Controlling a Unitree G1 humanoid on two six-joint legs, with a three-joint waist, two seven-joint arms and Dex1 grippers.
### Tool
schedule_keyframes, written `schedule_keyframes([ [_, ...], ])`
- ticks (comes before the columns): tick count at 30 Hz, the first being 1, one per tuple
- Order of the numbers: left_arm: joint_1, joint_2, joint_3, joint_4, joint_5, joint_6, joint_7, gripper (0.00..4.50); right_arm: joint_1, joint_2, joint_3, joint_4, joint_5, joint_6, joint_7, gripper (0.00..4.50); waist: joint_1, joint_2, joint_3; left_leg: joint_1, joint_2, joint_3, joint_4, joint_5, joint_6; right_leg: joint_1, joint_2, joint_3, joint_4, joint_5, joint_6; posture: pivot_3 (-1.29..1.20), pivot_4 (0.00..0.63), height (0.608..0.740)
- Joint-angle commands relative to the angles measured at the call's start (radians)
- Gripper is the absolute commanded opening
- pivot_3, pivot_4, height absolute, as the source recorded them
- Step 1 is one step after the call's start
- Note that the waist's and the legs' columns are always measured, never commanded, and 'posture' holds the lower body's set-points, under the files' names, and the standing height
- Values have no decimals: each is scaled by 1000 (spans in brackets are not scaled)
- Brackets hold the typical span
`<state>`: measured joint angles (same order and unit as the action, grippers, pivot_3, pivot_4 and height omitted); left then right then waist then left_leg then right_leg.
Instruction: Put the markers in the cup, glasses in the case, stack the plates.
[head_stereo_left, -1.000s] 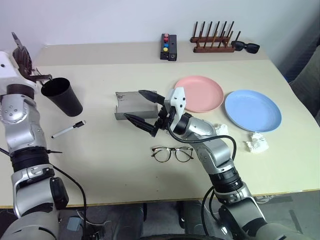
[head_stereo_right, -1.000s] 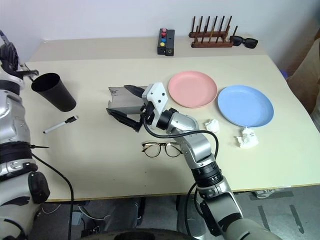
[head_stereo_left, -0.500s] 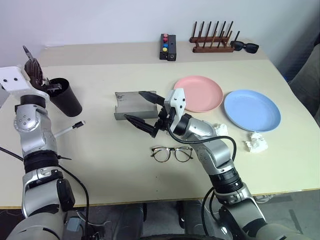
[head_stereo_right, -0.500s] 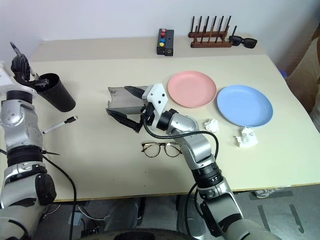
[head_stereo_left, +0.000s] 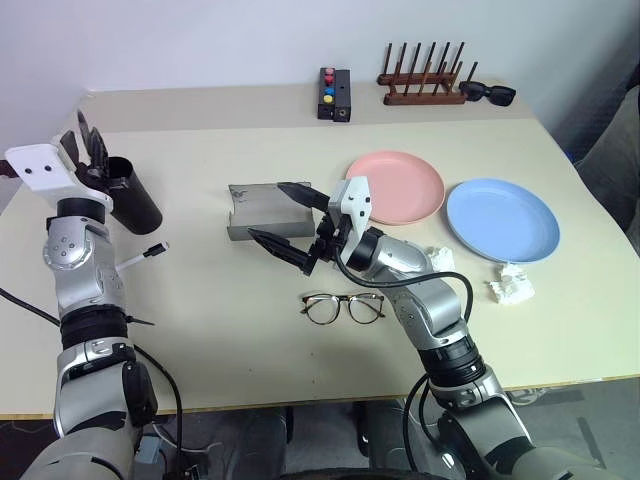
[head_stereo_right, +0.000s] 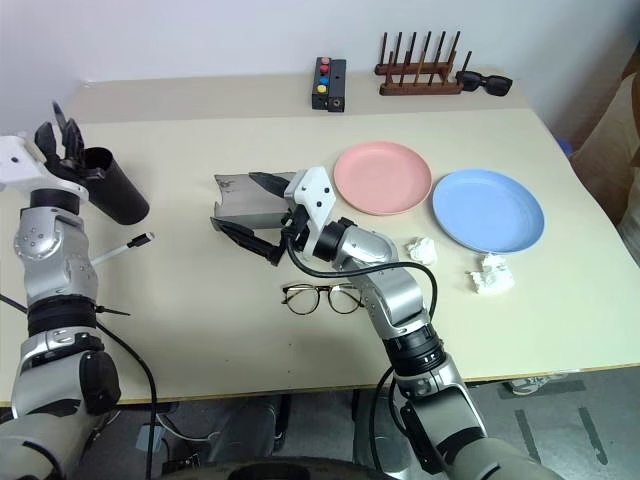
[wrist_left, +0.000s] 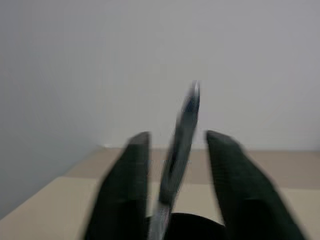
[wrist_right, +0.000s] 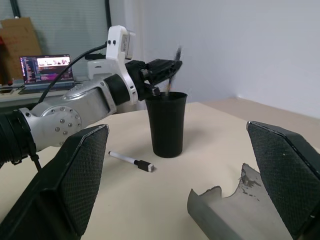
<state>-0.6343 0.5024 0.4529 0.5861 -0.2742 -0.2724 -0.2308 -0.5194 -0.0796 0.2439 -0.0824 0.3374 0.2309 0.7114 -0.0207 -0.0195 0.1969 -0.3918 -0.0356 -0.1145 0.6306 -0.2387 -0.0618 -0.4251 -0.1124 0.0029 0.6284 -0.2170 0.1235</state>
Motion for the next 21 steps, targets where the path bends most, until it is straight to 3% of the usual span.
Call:
schedule_keyframes([
  [1, 5, 3, 5, -55, -10, -1, 15, 3196, -9, 9, -4, -45, 14, -10, 2, 4500, 0, 0, 0, 0, 0, 0, 0, 0, 0, 0, 0, 0, 0, 0, 0, 0, 150, 734],
  [9, 20, -3, 9, -123, -34, 38, 11, 3196, -9, 10, -3, -45, 16, -9, 5, 4500, 0, 0, 0, 0, 0, 0, 0, 0, 0, 0, 0, 0, 0, 0, 0, 0, 150, 734],
  [14, 55, 82, -8, -245, -152, 192, -205, 3196, -10, 11, -3, -42, 14, -9, 3, 4500, -4, 0, 0, 0, 0, 0, 0, 0, 0, 0, 0, 0, 0, 0, 0, 0, 150, 734],
  [18, 146, 216, -36, -384, -273, 406, -459, 4476, -9, 9, -5, -42, 13, -11, 3, 4500, -21, 0, 0, 0, 0, 0, -1, 0, 0, 0, 0, 0, 0, 0, 0, 0, 150, 734],
  [21, 189, 297, -53, -431, -311, 535, -552, 4476, -11, 6, -5, -40, 10, -15, 6, 4500, -24, 0, 0, 0, 0, 0, -1, 0, 0, 0, 0, 0, 0, 0, -1, 0, 150, 734],
])
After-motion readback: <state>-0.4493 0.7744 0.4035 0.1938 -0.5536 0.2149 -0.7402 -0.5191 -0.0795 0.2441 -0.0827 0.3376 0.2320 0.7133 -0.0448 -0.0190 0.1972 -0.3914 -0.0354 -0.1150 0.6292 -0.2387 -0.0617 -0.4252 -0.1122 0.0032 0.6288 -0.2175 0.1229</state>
